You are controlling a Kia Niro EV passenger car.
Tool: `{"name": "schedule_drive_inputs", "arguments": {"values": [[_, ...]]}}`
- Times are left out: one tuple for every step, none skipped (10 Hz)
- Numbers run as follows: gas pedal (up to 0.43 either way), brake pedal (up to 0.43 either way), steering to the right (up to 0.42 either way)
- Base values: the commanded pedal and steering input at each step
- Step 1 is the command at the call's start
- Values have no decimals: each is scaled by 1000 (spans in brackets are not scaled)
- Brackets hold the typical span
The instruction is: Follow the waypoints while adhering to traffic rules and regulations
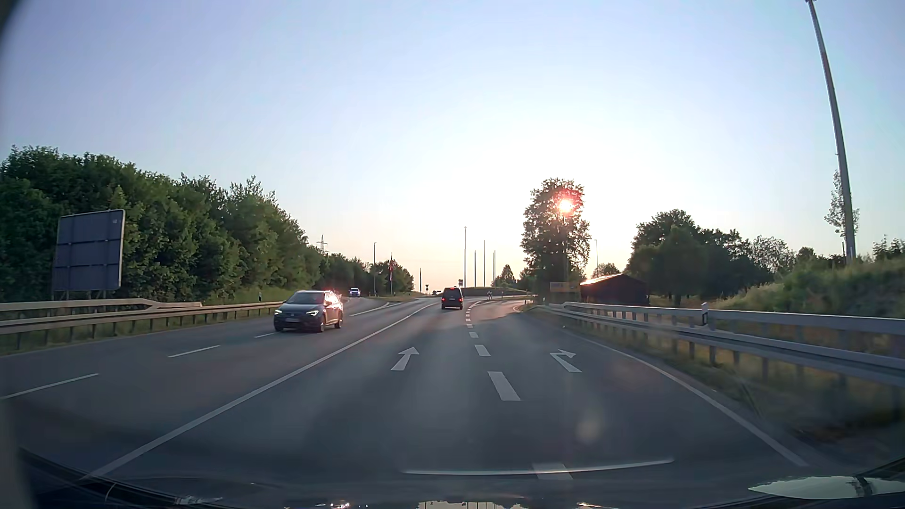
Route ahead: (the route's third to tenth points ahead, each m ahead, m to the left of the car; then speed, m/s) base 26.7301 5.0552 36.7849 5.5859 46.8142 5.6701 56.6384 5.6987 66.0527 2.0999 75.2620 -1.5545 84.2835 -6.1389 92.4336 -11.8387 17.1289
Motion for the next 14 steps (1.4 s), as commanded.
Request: {"name": "schedule_drive_inputs", "arguments": {"values": [[87,18,4],[87,12,1],[87,18,0],[87,18,0],[87,18,0],[79,18,0],[79,12,0],[67,18,0],[39,18,0],[39,18,0],[28,18,0],[20,18,-1],[20,18,0],[20,18,-1]]}}
